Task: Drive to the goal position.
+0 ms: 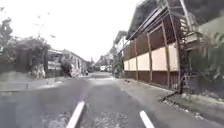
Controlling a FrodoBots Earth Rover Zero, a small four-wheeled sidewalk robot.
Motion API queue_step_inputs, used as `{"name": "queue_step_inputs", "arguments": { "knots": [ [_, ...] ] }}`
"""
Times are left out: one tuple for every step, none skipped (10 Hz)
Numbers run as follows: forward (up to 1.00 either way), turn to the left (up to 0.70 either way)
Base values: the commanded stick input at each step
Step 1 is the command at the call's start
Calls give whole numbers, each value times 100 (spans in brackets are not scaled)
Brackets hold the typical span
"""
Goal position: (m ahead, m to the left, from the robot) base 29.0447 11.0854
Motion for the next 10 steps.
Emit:
{"name": "queue_step_inputs", "arguments": {
  "knots": [
    [85,0],
    [85,0],
    [85,0],
    [85,0],
    [85,0],
    [85,0],
    [85,0],
    [85,0],
    [85,0],
    [85,0]
  ]
}}
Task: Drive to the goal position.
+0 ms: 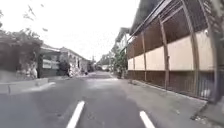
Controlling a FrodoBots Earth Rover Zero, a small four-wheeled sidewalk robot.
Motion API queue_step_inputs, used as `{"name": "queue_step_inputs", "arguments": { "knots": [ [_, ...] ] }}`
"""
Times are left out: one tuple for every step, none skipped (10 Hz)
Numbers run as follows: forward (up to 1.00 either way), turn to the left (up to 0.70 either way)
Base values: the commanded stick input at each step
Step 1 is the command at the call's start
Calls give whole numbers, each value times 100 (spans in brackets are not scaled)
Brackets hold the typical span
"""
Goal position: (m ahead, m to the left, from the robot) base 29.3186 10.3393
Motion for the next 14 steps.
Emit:
{"name": "queue_step_inputs", "arguments": {
  "knots": [
    [85,0],
    [85,0],
    [85,0],
    [85,0],
    [85,0],
    [85,0],
    [85,0],
    [85,0],
    [85,0],
    [85,0],
    [85,0],
    [85,0],
    [85,0],
    [85,0]
  ]
}}
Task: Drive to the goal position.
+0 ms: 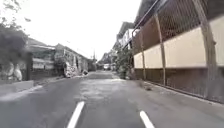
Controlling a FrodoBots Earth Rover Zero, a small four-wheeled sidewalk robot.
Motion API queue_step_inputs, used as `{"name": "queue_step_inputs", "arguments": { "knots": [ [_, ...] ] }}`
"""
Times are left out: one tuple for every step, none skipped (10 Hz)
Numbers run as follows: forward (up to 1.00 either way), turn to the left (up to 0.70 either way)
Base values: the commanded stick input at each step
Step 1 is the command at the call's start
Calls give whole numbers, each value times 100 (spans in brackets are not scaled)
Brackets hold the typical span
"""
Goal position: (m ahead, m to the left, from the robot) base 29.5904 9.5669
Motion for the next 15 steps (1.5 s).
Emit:
{"name": "queue_step_inputs", "arguments": {
  "knots": [
    [85,0],
    [85,22],
    [85,34],
    [85,34],
    [85,13],
    [85,0],
    [85,0],
    [85,0],
    [85,0],
    [85,0],
    [85,0],
    [85,0],
    [85,0],
    [85,0],
    [85,0]
  ]
}}
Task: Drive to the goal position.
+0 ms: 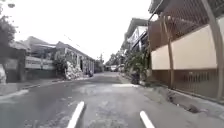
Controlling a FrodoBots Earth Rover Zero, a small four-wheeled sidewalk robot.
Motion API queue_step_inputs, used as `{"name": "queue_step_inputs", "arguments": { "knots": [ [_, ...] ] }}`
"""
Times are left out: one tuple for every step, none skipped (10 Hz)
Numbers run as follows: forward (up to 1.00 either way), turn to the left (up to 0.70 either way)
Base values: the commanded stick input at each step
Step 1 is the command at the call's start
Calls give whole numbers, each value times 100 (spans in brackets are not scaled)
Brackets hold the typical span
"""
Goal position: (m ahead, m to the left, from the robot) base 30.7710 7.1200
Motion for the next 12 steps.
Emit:
{"name": "queue_step_inputs", "arguments": {
  "knots": [
    [85,0],
    [85,0],
    [85,0],
    [85,0],
    [85,0],
    [85,0],
    [85,0],
    [85,0],
    [85,0],
    [85,0],
    [85,0],
    [85,0]
  ]
}}
